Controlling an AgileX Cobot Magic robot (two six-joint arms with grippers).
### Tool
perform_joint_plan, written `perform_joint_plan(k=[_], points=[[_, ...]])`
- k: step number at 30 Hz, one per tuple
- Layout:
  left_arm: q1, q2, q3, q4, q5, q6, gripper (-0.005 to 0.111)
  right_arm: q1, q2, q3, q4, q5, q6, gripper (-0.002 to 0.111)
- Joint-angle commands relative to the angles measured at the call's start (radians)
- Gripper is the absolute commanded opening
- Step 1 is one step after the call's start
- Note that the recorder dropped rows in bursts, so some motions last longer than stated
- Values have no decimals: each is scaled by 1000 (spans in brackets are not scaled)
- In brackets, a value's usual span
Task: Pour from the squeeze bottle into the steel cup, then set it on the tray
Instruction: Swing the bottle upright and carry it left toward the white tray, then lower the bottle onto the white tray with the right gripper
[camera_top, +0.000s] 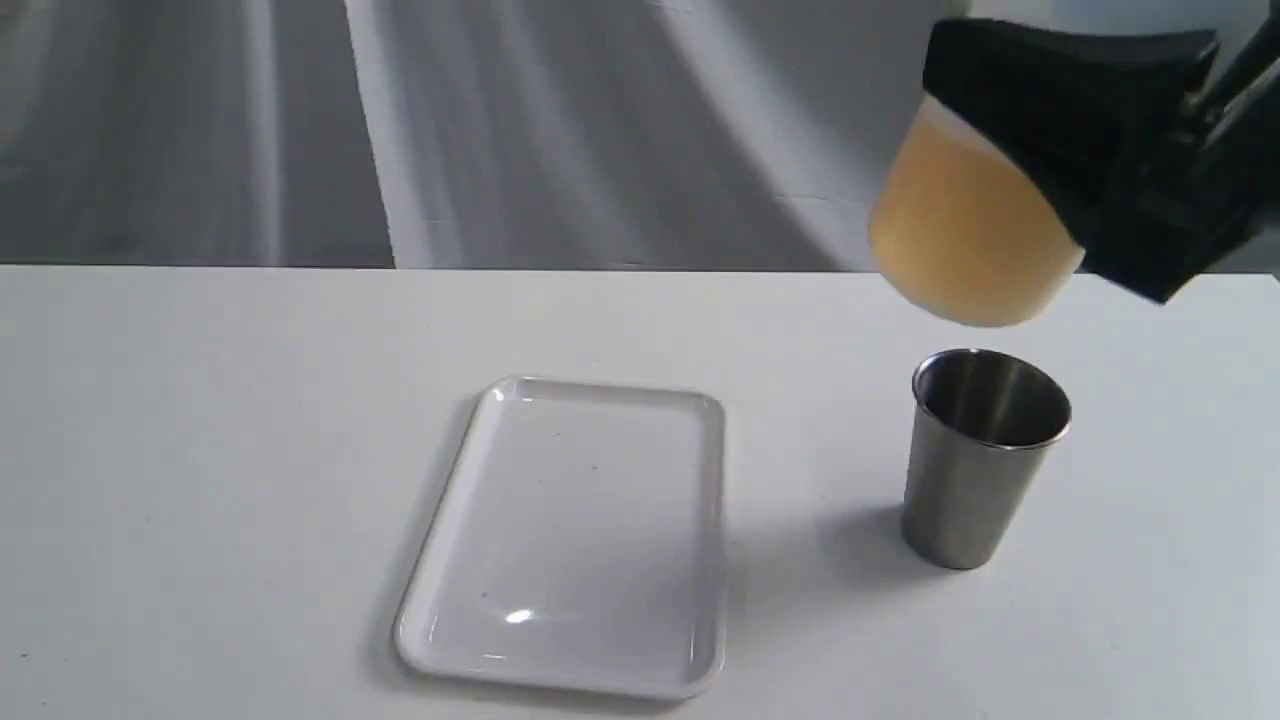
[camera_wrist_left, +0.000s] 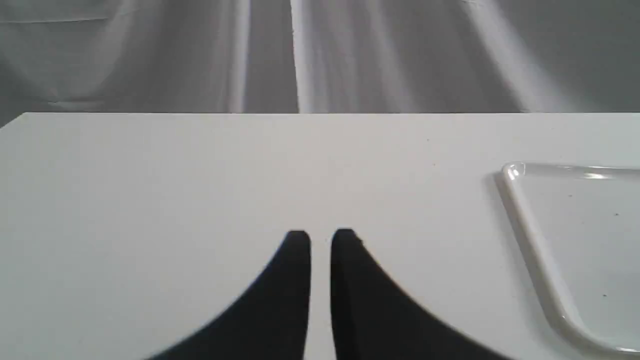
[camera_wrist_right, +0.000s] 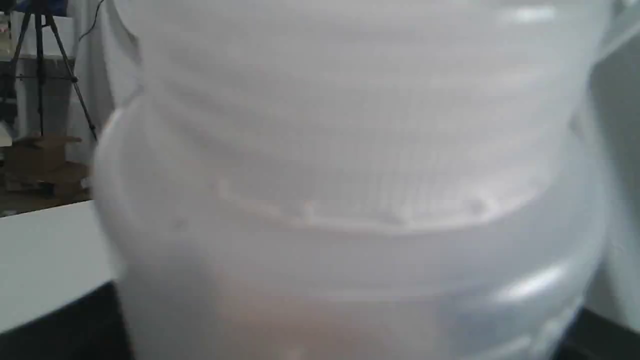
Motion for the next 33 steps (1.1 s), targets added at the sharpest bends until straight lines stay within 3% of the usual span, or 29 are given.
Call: perform_joint_plan(k=[1,12,23,26,33], points=[[-2,-3,4,0,-7,-5,8,33,-7,57,147,-24,-154,0],[-2,-3,4,0,-7,-3,8,200,146,83,275,-23,-388,0],[-2,-3,4,0,-7,-5,8,338,397,83,633,-119,-814,0],[-2,-3,4,0,-7,-3,8,351,460,83,729,-193,-879,0],[-2,-3,4,0,-7,-3,8,351,583,63,738,-327,-909,0]])
